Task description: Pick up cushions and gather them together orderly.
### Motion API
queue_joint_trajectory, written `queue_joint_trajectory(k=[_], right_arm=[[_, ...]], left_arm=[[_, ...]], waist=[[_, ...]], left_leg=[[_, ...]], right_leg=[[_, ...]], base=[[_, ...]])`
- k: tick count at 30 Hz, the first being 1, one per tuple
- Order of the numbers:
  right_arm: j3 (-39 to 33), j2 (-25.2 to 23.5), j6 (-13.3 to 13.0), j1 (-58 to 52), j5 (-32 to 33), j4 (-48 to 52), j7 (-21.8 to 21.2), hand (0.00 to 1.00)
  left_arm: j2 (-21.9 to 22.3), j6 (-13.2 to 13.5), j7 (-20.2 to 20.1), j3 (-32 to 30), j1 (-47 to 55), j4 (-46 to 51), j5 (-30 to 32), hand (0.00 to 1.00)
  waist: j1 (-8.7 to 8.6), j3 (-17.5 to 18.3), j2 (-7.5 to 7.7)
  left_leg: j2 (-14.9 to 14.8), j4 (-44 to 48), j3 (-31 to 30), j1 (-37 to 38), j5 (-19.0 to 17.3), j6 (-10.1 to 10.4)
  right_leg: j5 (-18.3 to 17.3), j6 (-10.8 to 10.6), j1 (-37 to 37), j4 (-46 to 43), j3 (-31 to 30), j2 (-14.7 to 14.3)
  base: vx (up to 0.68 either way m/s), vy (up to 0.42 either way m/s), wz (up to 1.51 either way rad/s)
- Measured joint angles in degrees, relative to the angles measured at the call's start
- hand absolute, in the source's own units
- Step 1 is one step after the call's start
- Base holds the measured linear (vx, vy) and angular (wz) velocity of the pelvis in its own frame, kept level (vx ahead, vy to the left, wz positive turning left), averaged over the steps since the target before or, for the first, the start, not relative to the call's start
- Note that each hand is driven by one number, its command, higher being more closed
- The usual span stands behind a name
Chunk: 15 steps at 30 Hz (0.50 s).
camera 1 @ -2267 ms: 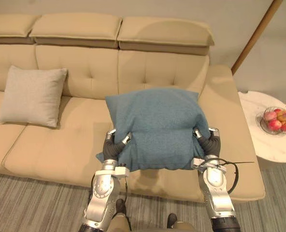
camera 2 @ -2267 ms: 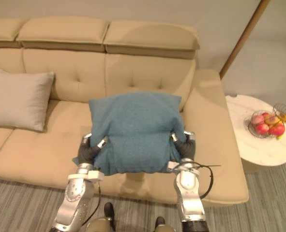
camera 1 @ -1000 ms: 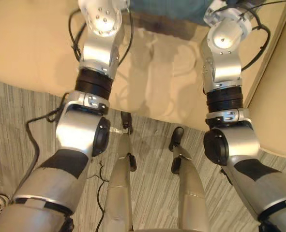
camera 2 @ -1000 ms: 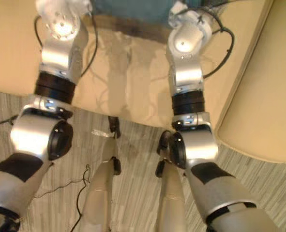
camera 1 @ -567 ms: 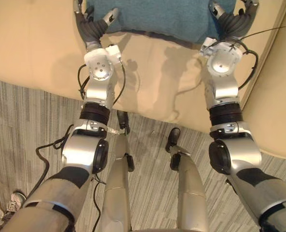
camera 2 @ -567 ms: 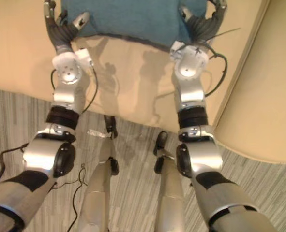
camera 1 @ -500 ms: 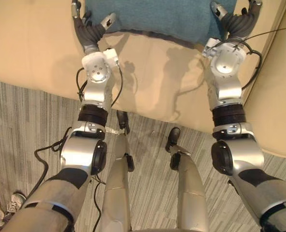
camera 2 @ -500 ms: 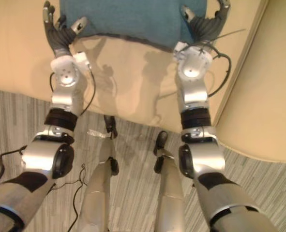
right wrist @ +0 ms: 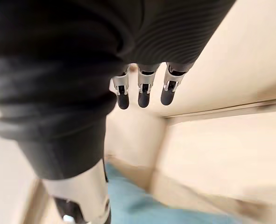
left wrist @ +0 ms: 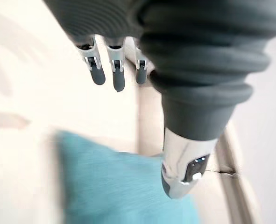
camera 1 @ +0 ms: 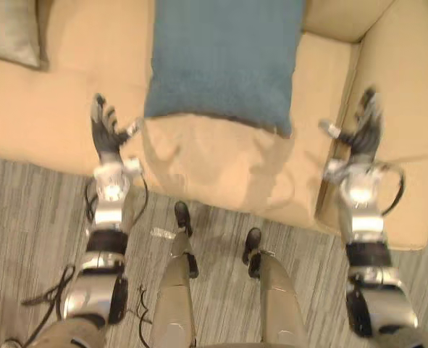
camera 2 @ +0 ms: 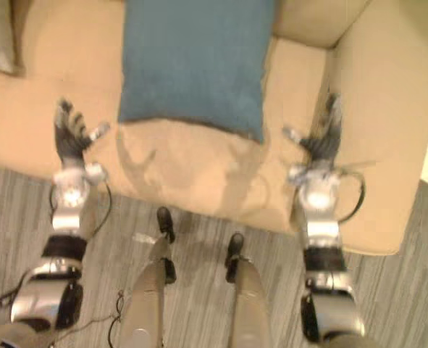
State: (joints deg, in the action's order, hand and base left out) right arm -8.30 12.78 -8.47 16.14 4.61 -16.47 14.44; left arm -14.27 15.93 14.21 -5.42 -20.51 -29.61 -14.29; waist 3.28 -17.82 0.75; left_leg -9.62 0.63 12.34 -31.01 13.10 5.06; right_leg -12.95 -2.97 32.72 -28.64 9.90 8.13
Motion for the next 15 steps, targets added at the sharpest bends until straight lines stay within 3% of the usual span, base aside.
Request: queue_joint_trajectory(k=[2,5,7,11,15], right_arm=[[-0.16,-3.81,0.1,-6.46,-0.31,-0.18,-2.03,0.0],[-1.2,-8.29,-0.06,-14.13,-2.33,-4.54,-4.27,0.0],[-4.11,-11.1,0.02,-16.76,-2.46,-13.63,-5.78,0.0],[-7.86,-13.12,0.74,-18.46,-2.49,-27.4,-6.99,0.0],[-10.45,-13.04,1.88,-18.57,-2.53,-36.24,-7.68,0.0]], left_arm=[[2.85,-0.44,-2.24,0.1,7.85,-0.37,0.18,0.0],[5.76,-1.34,-4.62,0.16,15.85,-5.32,1.91,0.0],[7.99,-2.85,-6.39,-0.5,18.69,-13.8,4.54,0.0],[10.7,-4.47,-8.51,-3.23,21.28,-23.66,8.3,0.0],[11.0,-5.77,-9.67,-4.89,22.94,-28.7,12.3,0.0]], waist=[[0.12,0.71,0.4],[0.15,4.49,1.49],[0.09,7.97,1.7],[0.04,11.69,1.66],[-0.16,12.99,0.95]], left_leg=[[-0.03,0.49,0.54,3.5,-1.31,0.16],[-0.02,0.6,1.17,7.7,-2.15,0.7],[0.09,0.59,1.24,11.42,-3.53,0.77],[0.53,-0.05,1.98,16.5,-5.09,0.98],[1.19,-3.99,3.25,21.93,-4.76,1.01]], right_leg=[[-0.33,-0.02,-4.23,1.54,0.05,-0.13],[-0.04,-0.42,-9.51,4.5,-0.13,-0.29],[0.64,-0.91,-14.71,8.22,0.12,-0.43],[2.02,-1.68,-21.35,13.57,-0.34,-0.75],[3.93,-2.22,-26.23,18.23,-1.4,-1.0]], base=[[0.09,-0.047,-0.06],[0.12,-0.018,-0.05],[0.14,0.013,-0.01],[0.09,0.024,-0.07],[0.05,0.044,-0.15]])
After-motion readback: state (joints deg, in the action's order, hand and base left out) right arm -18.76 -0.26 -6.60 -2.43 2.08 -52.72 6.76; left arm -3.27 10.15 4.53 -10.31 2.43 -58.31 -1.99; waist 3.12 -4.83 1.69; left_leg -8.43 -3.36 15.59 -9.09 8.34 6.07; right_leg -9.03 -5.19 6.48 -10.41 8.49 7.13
